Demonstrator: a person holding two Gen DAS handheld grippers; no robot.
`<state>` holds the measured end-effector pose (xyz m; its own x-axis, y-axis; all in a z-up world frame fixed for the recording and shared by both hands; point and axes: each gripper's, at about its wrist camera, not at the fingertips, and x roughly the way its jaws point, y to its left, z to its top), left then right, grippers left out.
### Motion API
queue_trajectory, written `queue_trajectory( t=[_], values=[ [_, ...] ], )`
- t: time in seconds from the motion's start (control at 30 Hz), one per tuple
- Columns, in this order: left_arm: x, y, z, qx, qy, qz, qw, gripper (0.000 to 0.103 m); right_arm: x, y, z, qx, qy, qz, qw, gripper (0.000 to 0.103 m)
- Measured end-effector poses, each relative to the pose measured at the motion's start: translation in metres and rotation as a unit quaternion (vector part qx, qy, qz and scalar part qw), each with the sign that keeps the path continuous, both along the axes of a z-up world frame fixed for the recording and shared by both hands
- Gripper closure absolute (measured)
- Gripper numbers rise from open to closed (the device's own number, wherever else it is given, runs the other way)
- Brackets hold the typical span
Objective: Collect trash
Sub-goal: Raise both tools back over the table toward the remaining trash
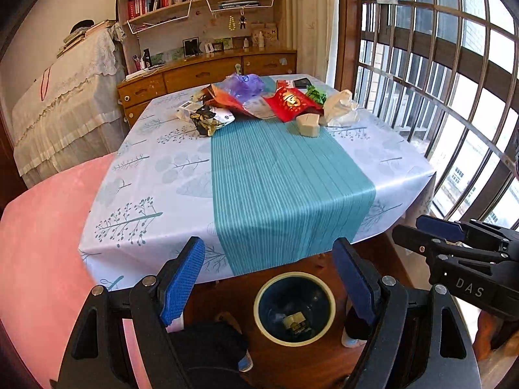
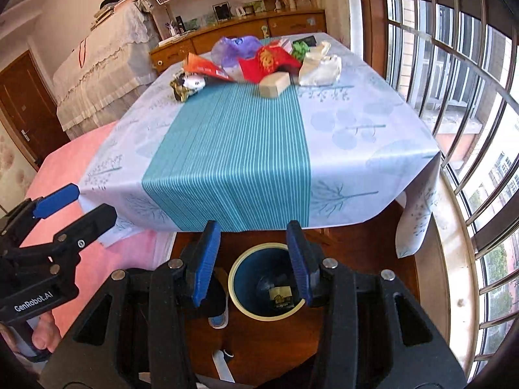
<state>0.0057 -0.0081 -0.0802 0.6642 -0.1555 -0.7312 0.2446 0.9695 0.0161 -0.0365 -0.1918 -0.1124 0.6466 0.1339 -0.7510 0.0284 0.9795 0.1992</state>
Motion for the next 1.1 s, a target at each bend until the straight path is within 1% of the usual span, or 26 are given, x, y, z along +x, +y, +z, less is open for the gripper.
queue_trajectory(
  t=[0.07,0.17,0.33,0.47,0.63,0.67,0.73,0.87,0.97,1.1],
  values=[
    [0.002,-0.004,0.013,-0.005,0.001,-0.002,1.0000,0.021,-0.008,-0.004,0.015,0.003,-0.003,0.001,1.000,0.064],
    [0.006,-0.010,0.025,0.001,-0.005,-0.001,1.0000,0.021,-0.007,-0.013,0.036,0.022,-0.007,0.002,1.000,0.064],
    [0.034,-0.025,0.040,0.002,-0.002,-0.001,1.0000,0.021,0.003,-0.021,0.062,0.009,-0.037,0.001,0.999,0.064],
    [0.064,-0.036,0.052,0.013,-0.013,0.008,0.9998,0.021,0.025,-0.037,0.076,0.008,-0.052,-0.010,0.999,0.064],
    [0.121,-0.047,0.056,-0.021,0.011,-0.001,0.9997,0.021,0.061,-0.062,0.082,-0.002,-0.058,-0.030,0.998,0.063],
    [0.133,-0.050,0.056,-0.024,0.015,-0.002,0.9996,0.021,0.072,-0.068,0.081,-0.006,-0.057,-0.035,0.998,0.062],
    [0.156,-0.058,0.053,-0.025,0.020,-0.005,0.9995,0.021,0.090,-0.076,0.078,-0.011,-0.056,-0.041,0.998,0.055],
    [0.205,-0.082,0.038,-0.025,0.041,-0.016,0.9987,0.021,0.131,-0.098,0.069,-0.017,-0.047,-0.056,0.997,0.051],
    [0.241,-0.099,0.021,-0.020,0.053,-0.017,0.9983,0.021,0.164,-0.114,0.057,-0.011,-0.036,-0.066,0.997,0.046],
    [0.287,-0.123,-0.010,-0.010,0.072,-0.013,0.9973,0.021,0.210,-0.135,0.034,0.010,-0.017,-0.079,0.997,0.037]
  ],
)
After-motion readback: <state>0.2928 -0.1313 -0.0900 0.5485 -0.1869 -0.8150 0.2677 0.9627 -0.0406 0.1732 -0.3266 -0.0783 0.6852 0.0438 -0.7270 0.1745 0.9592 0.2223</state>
